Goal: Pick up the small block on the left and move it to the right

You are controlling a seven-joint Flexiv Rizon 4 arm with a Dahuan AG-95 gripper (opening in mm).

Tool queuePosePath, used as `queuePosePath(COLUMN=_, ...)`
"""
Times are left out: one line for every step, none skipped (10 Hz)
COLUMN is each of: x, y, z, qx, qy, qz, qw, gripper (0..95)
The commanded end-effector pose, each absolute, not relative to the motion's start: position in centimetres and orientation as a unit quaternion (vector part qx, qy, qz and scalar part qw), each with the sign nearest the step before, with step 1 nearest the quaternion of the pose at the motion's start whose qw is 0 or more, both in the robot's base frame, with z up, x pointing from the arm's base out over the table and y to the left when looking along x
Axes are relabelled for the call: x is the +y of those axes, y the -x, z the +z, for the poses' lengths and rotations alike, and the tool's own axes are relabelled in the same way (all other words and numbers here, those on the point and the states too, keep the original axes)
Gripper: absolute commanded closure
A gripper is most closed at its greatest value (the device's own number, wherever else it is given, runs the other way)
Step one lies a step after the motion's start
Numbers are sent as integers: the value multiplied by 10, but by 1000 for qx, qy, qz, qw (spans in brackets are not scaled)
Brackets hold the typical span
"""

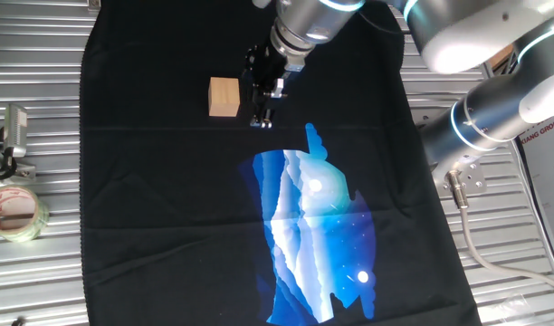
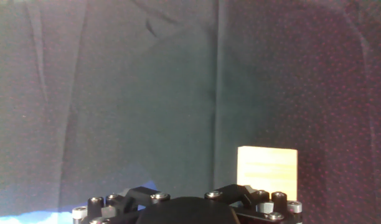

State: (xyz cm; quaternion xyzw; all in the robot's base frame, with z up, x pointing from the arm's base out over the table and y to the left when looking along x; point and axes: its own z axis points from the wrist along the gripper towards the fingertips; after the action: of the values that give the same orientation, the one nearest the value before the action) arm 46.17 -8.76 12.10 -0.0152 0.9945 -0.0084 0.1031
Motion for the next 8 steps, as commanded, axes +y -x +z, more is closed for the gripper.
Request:
queuePosePath(x=-95, y=-461, z=124, qx=995, qy=24, qz=2, qw=93, gripper=0)
queuePosePath(x=-98, y=-461, z=125, qx=995, qy=26, qz=5, qw=93, gripper=0)
queuePosePath(x=-100, y=-460, z=125, qx=995, qy=26, qz=5, qw=95, gripper=0)
queuePosePath(x=-101, y=-461, z=125, qx=996, qy=20, qz=11, qw=90, gripper=190)
queuePosePath(x=-101, y=-461, z=125, qx=996, qy=18, qz=13, qw=81, gripper=190)
queuePosePath(x=-102, y=-461, z=126, qx=998, qy=19, qz=15, qw=59, gripper=190)
queuePosePath(x=-102, y=-460, z=127, qx=998, qy=21, qz=16, qw=51, gripper=190)
queuePosePath(x=-103, y=-460, z=128, qx=998, qy=23, qz=16, qw=51, gripper=190)
